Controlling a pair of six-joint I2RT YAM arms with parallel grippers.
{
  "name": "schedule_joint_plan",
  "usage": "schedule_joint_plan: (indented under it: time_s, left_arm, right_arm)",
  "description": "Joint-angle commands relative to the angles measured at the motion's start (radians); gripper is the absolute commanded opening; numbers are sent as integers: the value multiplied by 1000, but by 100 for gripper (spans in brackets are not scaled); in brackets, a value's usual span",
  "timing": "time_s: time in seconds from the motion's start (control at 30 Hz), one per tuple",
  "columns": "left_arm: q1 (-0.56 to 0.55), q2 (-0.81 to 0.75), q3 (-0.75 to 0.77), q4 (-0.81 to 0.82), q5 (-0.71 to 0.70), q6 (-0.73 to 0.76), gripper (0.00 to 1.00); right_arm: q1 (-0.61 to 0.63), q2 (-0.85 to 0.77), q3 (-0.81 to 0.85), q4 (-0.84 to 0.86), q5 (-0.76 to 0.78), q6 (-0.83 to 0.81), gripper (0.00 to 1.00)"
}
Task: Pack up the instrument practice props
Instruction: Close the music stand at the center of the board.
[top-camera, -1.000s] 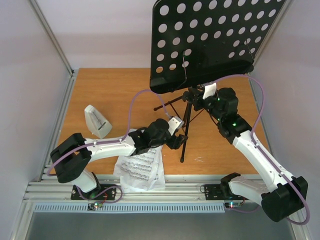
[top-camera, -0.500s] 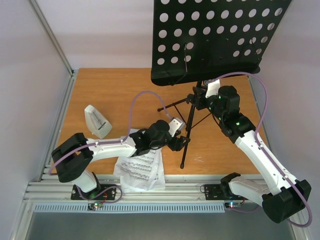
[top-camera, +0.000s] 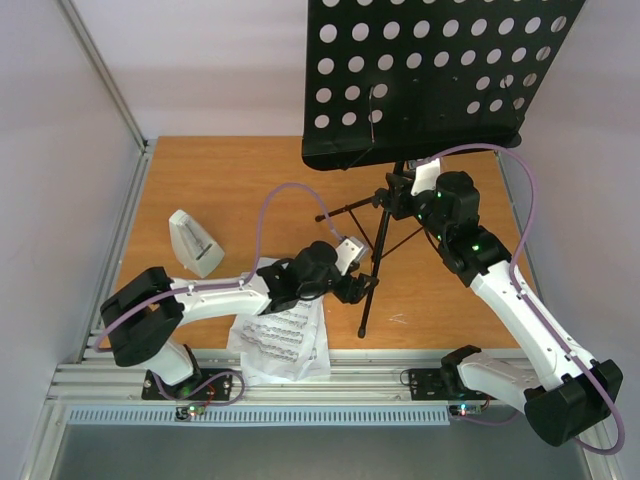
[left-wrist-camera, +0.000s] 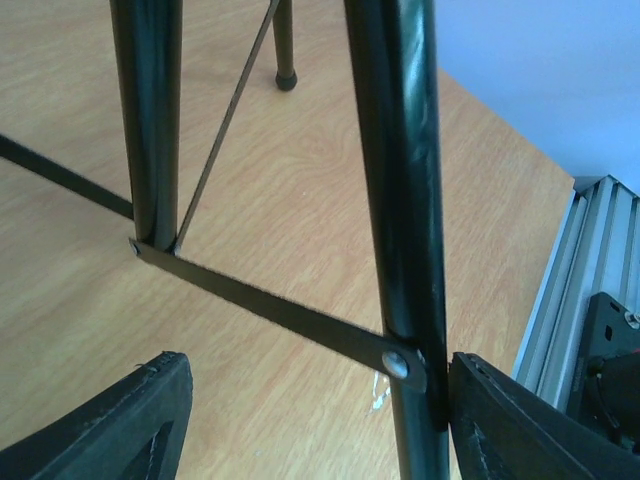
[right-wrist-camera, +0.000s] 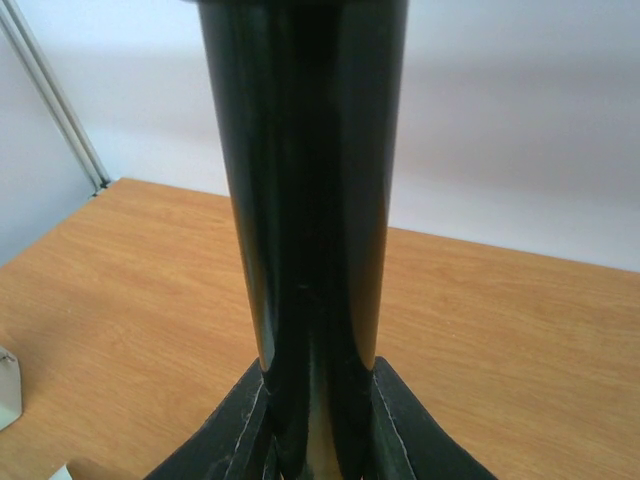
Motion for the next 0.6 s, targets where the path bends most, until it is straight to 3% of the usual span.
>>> schedule_joint_plan:
  time_s: [0.0,0.27,0.57]
  left_arm:
    - [-11,8,-64,75,55,-47,71]
    - [-71,57,-109,162,83,-111,69]
    - [-84,90,-93,158,82,-116,37]
  right_arm:
    - [7,-62,67,222,15,19,1]
    - [7,-57,64,224,15,18,1]
    - [8,-65,54,226,15,16,1]
